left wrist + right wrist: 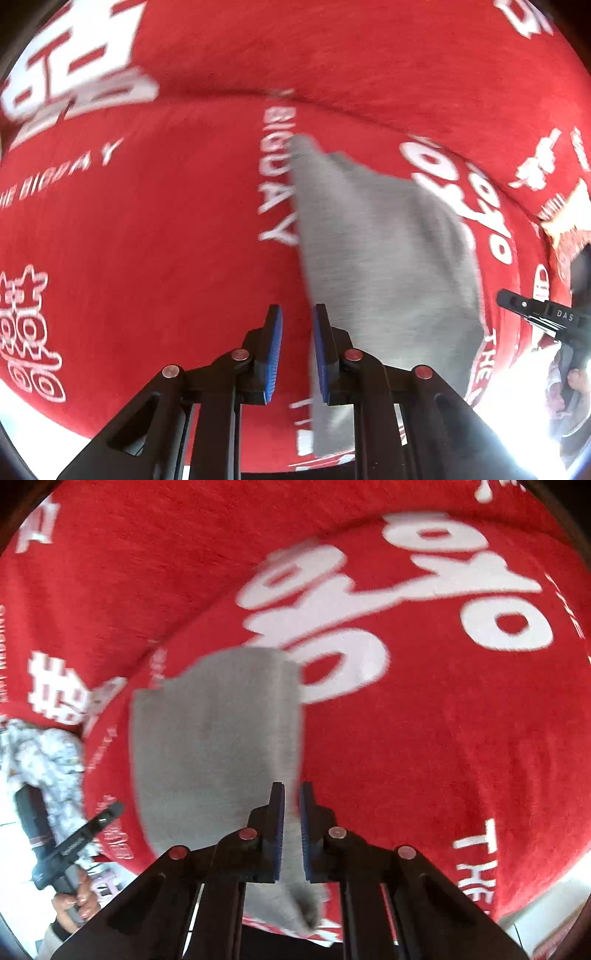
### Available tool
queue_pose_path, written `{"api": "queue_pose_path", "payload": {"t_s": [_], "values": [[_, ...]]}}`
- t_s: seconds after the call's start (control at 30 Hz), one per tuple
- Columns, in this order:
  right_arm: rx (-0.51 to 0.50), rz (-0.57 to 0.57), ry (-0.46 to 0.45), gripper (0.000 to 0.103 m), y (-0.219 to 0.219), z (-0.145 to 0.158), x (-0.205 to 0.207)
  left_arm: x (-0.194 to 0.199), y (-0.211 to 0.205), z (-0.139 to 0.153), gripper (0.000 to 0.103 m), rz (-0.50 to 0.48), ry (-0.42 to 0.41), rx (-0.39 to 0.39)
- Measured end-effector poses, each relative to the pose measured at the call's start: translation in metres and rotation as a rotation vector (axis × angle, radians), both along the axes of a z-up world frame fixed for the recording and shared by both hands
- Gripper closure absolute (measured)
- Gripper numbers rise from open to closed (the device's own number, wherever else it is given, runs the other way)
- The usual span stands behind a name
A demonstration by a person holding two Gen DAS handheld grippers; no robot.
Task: Fold small clothes
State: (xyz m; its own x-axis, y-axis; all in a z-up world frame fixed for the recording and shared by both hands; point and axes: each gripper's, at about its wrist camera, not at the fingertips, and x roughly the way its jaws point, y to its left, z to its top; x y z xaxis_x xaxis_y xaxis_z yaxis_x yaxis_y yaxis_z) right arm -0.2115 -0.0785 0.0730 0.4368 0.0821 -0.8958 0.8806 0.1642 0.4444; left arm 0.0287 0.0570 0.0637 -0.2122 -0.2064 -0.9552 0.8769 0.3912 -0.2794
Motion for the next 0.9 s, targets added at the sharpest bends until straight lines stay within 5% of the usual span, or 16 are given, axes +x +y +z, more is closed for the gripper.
{"api": "queue_pose_path", "payload": {"t_s": [0.1, 0.2, 0.33, 0.4, 0.67, 0.9], "values": [[-0.01, 0.065, 0.003, 0.094, 0.014, 0.004, 0.018, -0.027, -0.014, 0.001, 0.084, -0.052, 0.017, -0.011], [0.021, 0.076, 0.036, 0.094, 0.026, -0.012, 0.038, -0.049, -0.019, -0.028, 0.084, -0.076, -0.018, 0.074], [-0.004, 0.11, 0.164, 0.098, 0.03, -0.038, 0.04, -0.053, -0.018, -0.036, 0.084, -0.068, -0.028, 0.081], [-0.003, 0.097, 0.153, 0.099, 0.029, -0.051, 0.035, -0.053, -0.018, -0.035, 0.084, -0.077, -0.029, 0.085], [-0.035, 0.147, 0.228, 0.098, 0.037, -0.041, 0.039, -0.058, -0.016, -0.028, 0.084, -0.071, -0.066, 0.112], [0.056, 0.082, 0.258, 0.094, 0.039, -0.04, 0.014, -0.062, -0.011, -0.025, 0.084, -0.064, -0.083, 0.147]]}}
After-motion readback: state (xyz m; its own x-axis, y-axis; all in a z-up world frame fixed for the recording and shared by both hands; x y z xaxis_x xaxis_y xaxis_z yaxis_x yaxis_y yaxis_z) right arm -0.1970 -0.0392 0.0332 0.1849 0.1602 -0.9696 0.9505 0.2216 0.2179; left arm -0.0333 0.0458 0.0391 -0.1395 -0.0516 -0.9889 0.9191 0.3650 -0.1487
